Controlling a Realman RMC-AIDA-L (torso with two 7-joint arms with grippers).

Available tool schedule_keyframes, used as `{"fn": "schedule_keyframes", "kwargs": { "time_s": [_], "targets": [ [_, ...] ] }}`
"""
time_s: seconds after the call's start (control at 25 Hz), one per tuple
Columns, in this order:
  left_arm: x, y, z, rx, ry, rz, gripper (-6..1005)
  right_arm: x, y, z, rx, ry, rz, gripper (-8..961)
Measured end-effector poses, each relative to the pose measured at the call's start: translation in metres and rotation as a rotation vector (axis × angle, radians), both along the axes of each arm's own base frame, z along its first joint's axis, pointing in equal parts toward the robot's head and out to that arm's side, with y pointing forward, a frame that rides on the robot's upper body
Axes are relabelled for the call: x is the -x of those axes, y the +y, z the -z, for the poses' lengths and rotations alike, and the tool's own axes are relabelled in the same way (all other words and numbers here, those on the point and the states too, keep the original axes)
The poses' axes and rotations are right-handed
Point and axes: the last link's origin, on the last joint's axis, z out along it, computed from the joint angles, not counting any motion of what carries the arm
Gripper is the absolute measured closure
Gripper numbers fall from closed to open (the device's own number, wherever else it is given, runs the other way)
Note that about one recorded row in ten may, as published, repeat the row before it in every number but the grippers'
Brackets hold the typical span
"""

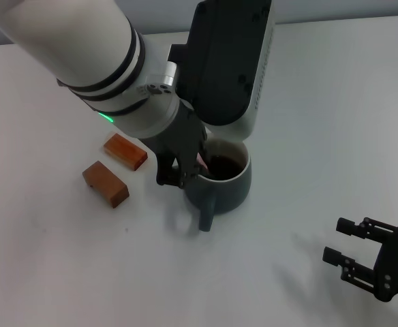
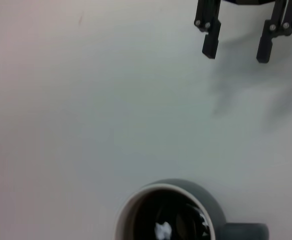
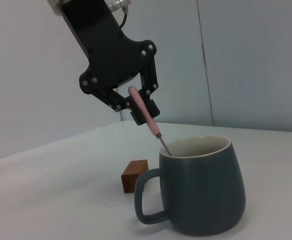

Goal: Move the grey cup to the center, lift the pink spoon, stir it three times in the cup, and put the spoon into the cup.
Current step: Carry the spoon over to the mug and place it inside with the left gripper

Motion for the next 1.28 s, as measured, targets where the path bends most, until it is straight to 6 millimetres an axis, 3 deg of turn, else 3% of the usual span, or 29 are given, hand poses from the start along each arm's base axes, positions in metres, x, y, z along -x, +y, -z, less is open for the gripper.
{"fn": "schedule_keyframes", "kwargs": {
  "time_s": [0.44,0.84,1.28],
  "targets": [
    [0.0,0.011,0.008,-0.069,-0.031,0.035,810,-0.001,-0.003,0.0,0.001,0.004,0.005,366],
    [0.005,0.003,0.0,-0.049,0.043,-0.021,805,-0.001,-0.004,0.0,0.001,0.007,0.003,366],
    [-0.001,0.003,0.01,-0.071,-0.051,0.019,800,0.0,-0.005,0.0,0.002,0.009,0.003,366]
  ]
}}
